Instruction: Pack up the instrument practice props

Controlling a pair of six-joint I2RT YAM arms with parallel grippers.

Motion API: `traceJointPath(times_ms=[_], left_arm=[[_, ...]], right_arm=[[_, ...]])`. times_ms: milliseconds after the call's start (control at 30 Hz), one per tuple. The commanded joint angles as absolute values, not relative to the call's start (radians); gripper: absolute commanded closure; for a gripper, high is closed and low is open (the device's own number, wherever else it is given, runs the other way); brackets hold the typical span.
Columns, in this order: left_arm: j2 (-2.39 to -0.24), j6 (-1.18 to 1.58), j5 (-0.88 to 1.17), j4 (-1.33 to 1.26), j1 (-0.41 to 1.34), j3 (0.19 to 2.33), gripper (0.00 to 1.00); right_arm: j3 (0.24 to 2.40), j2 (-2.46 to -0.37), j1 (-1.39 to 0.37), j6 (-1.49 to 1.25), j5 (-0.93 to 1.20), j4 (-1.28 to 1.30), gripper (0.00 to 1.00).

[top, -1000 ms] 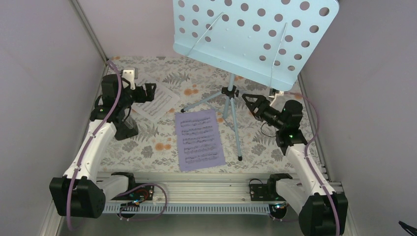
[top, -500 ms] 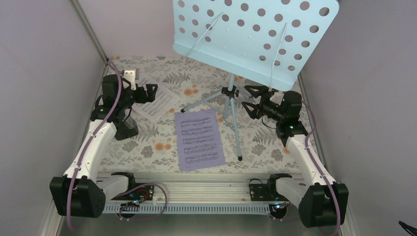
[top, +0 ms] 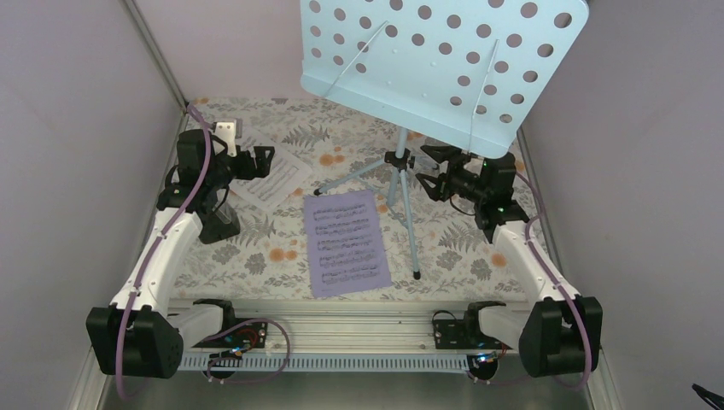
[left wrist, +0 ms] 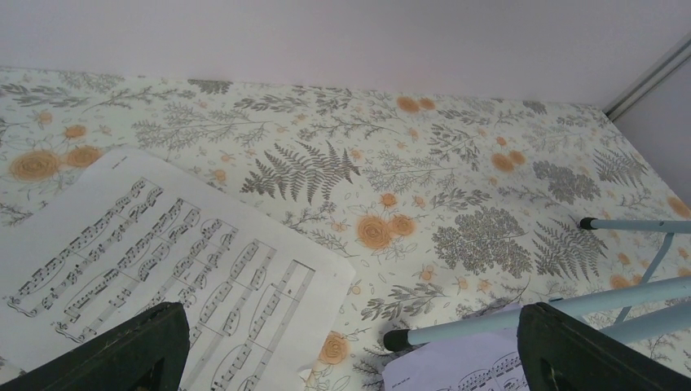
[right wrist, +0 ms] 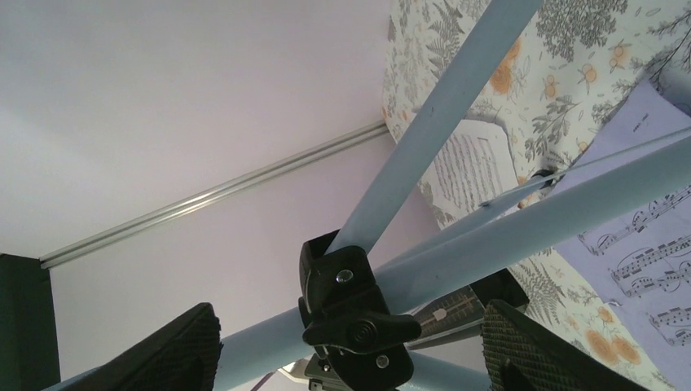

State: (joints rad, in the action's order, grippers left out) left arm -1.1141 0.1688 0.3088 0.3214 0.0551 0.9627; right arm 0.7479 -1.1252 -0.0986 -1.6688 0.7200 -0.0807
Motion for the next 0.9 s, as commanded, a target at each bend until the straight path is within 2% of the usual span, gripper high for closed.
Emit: traceJointPath(times_ms=[0,67,333,533,733,867], left_arm=[[-1.116,0.172,0.326,0.287,0.052,0.958,0.0],[-1.115,0.172,0.325,0.287,0.052,0.957,0.0],[-1.115,0.173,0.33,0.287,0.052,0.957,0.0],[-1.114,0.174,0.33,0.288,0.052,0.957,0.0],[-1.118,0.175,0.333,0.286,0.052,0.955,0.0],[-1.118,0.175,0.334,0.286,0.052,0.956,0.0]], right_arm=[[0.787,-1.153,-0.131,-1.688,0.7,-0.082,0.25],[0.791,-1.165,-0.139,-1.688,0.7,-0.088,0.26],[0.803,-1.183,-0.151,-1.689,0.678,-0.104,0.44],[0.81,-1.194,-0.161,-1.686,0.669,-0.107,0.48],[0.819,-1.205,-0.171,-1.684,0.667,-0.117,0.59],[0.821,-1.209,-0.18,-1.684,0.663,-0.119,0.61]])
